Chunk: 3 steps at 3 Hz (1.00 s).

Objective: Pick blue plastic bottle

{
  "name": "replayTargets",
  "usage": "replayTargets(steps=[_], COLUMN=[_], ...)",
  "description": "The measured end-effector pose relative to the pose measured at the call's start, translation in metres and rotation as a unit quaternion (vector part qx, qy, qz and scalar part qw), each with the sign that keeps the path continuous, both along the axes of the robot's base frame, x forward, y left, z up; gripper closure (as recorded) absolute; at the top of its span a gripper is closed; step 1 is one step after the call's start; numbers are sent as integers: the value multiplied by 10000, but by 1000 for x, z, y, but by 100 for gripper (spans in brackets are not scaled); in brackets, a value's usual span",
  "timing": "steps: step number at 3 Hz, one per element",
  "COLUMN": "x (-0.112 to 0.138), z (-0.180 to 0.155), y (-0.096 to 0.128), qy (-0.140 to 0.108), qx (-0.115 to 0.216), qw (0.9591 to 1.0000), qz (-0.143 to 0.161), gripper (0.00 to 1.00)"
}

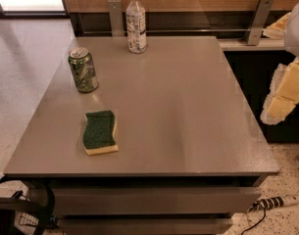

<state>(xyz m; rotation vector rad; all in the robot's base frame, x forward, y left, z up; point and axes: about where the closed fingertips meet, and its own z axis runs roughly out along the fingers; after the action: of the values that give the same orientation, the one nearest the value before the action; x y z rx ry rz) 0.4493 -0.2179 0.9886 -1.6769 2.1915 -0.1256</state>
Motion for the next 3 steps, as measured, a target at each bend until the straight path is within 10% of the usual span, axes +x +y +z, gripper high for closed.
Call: replayTargets(steps=[1, 3], x=[50, 126], z=[-1, -4], y=[-13, -22], qy=[-101, -841], qx=[430, 1550], qw=[9981, 9776], qz=[-428, -1152], gripper=[0, 0])
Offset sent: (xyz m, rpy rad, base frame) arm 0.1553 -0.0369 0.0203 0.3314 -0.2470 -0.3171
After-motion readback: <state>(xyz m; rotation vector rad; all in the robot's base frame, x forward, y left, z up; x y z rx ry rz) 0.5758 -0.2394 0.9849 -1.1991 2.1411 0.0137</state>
